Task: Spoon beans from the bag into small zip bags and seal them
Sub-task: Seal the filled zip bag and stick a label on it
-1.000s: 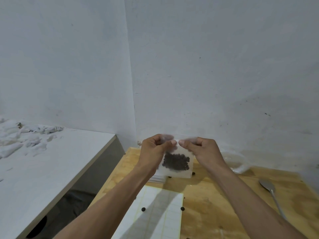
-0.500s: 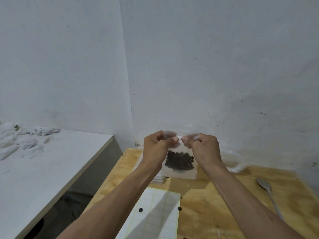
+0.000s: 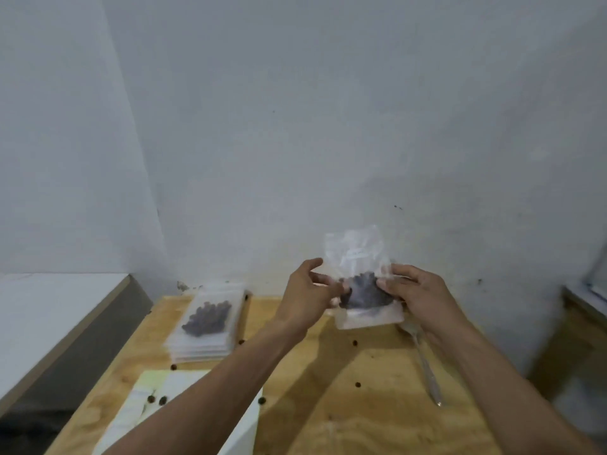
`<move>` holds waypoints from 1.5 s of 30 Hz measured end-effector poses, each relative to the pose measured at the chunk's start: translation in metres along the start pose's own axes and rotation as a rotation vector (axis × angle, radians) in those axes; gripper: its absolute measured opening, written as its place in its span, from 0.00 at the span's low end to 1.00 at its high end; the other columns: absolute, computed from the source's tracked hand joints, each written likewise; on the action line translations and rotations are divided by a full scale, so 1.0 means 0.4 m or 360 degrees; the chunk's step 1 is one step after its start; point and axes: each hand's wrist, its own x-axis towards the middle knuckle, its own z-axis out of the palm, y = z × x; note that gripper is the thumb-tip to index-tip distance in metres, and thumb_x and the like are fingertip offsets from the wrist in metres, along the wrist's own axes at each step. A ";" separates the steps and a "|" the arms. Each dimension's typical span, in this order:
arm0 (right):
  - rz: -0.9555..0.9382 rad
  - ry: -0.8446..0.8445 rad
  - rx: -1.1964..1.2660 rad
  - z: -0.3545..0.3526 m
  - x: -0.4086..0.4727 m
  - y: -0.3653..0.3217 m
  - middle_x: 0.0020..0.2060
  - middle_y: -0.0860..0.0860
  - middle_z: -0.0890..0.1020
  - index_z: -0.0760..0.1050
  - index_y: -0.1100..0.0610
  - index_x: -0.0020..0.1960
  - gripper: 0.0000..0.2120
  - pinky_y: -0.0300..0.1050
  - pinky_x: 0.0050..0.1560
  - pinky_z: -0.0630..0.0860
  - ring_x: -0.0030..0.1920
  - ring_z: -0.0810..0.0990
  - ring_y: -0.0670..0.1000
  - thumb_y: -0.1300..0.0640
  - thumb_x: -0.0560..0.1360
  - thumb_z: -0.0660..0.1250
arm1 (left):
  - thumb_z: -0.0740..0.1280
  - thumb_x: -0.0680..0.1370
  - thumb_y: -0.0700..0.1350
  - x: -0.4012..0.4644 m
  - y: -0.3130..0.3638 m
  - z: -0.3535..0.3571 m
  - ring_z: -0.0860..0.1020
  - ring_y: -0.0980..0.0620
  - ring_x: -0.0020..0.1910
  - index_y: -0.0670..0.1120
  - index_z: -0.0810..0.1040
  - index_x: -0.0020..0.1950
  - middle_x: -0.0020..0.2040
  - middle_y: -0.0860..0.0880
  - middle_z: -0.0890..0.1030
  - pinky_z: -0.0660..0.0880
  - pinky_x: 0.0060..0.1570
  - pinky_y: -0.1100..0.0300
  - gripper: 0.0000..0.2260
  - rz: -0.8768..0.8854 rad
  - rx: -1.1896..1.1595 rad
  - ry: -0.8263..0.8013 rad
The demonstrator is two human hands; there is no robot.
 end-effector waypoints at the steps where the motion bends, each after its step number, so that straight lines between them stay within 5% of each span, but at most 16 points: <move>1: -0.0003 0.0094 -0.0016 -0.038 0.000 0.004 0.50 0.54 0.85 0.80 0.57 0.60 0.15 0.38 0.43 0.78 0.48 0.84 0.49 0.62 0.75 0.74 | 0.77 0.74 0.39 -0.001 -0.003 0.039 0.82 0.51 0.45 0.45 0.64 0.78 0.50 0.47 0.80 0.81 0.50 0.55 0.36 0.0022 0.0075 -0.0088; 4: -0.0052 0.0335 -0.0185 -0.151 0.003 0.031 0.50 0.52 0.84 0.80 0.56 0.62 0.16 0.36 0.42 0.75 0.47 0.82 0.45 0.61 0.75 0.74 | 0.77 0.74 0.38 0.006 -0.010 0.158 0.81 0.52 0.49 0.47 0.58 0.81 0.53 0.49 0.78 0.79 0.47 0.60 0.41 0.0109 0.0386 -0.0294; 6: -0.0076 0.0410 -0.0312 -0.215 0.007 0.059 0.51 0.51 0.83 0.79 0.56 0.63 0.16 0.35 0.43 0.73 0.47 0.80 0.44 0.60 0.76 0.73 | 0.77 0.74 0.38 0.015 -0.016 0.234 0.81 0.48 0.52 0.43 0.62 0.80 0.53 0.48 0.77 0.80 0.52 0.52 0.38 0.0174 0.0537 -0.0383; 10: -0.0021 0.0557 -0.0687 -0.303 0.017 0.129 0.59 0.56 0.83 0.79 0.58 0.67 0.18 0.43 0.54 0.74 0.57 0.81 0.55 0.57 0.77 0.73 | 0.79 0.72 0.40 0.031 -0.047 0.362 0.80 0.43 0.57 0.38 0.68 0.76 0.62 0.40 0.79 0.78 0.54 0.52 0.35 0.0152 0.0793 -0.0478; 15: 0.0058 0.0587 -0.1028 -0.342 0.018 0.214 0.63 0.57 0.82 0.77 0.59 0.69 0.22 0.50 0.62 0.76 0.62 0.80 0.58 0.53 0.78 0.71 | 0.74 0.74 0.44 0.045 -0.092 0.455 0.76 0.40 0.53 0.39 0.77 0.51 0.46 0.41 0.76 0.74 0.46 0.50 0.12 0.0300 0.1300 -0.0575; 21: -0.0157 0.0493 -0.1489 -0.352 0.022 0.282 0.59 0.58 0.82 0.80 0.59 0.65 0.17 0.51 0.58 0.77 0.59 0.80 0.60 0.53 0.79 0.69 | 0.63 0.81 0.52 0.028 -0.118 0.477 0.56 0.37 0.77 0.40 0.77 0.65 0.79 0.38 0.60 0.55 0.73 0.45 0.19 0.0710 0.2082 -0.0603; 23: -0.0311 0.0491 -0.1588 -0.349 0.026 0.295 0.52 0.56 0.84 0.84 0.58 0.56 0.10 0.50 0.50 0.78 0.51 0.82 0.59 0.56 0.80 0.68 | 0.59 0.83 0.51 0.028 -0.127 0.476 0.53 0.36 0.78 0.40 0.79 0.64 0.77 0.39 0.65 0.50 0.76 0.45 0.19 0.0679 0.2115 -0.0696; 26: -0.0408 0.0506 -0.1631 -0.347 0.030 0.304 0.50 0.54 0.85 0.84 0.57 0.55 0.09 0.48 0.46 0.78 0.48 0.82 0.57 0.57 0.81 0.66 | 0.58 0.84 0.51 0.030 -0.136 0.471 0.54 0.36 0.78 0.40 0.80 0.60 0.69 0.41 0.75 0.48 0.76 0.42 0.18 0.0623 0.2115 -0.0746; 34: -0.0389 0.0520 -0.1636 -0.343 0.028 0.295 0.51 0.55 0.85 0.84 0.58 0.54 0.10 0.49 0.48 0.78 0.48 0.81 0.57 0.56 0.81 0.65 | 0.60 0.83 0.52 0.039 -0.136 0.457 0.53 0.37 0.78 0.41 0.80 0.61 0.69 0.44 0.75 0.49 0.76 0.41 0.17 0.0675 0.1982 -0.0749; 39: -0.0463 0.0538 -0.1495 -0.291 0.014 0.222 0.60 0.54 0.83 0.82 0.57 0.62 0.13 0.49 0.60 0.76 0.59 0.80 0.57 0.55 0.81 0.66 | 0.61 0.82 0.54 0.044 -0.116 0.377 0.56 0.38 0.78 0.44 0.76 0.70 0.71 0.44 0.76 0.49 0.73 0.48 0.21 0.0880 0.1715 -0.0456; 45: -0.0697 0.0416 -0.1265 -0.107 0.026 0.082 0.61 0.51 0.83 0.82 0.54 0.63 0.14 0.52 0.64 0.73 0.63 0.78 0.55 0.50 0.82 0.65 | 0.62 0.81 0.53 0.051 -0.057 0.156 0.75 0.43 0.65 0.43 0.79 0.69 0.62 0.44 0.82 0.71 0.63 0.51 0.21 0.1009 0.1215 0.0036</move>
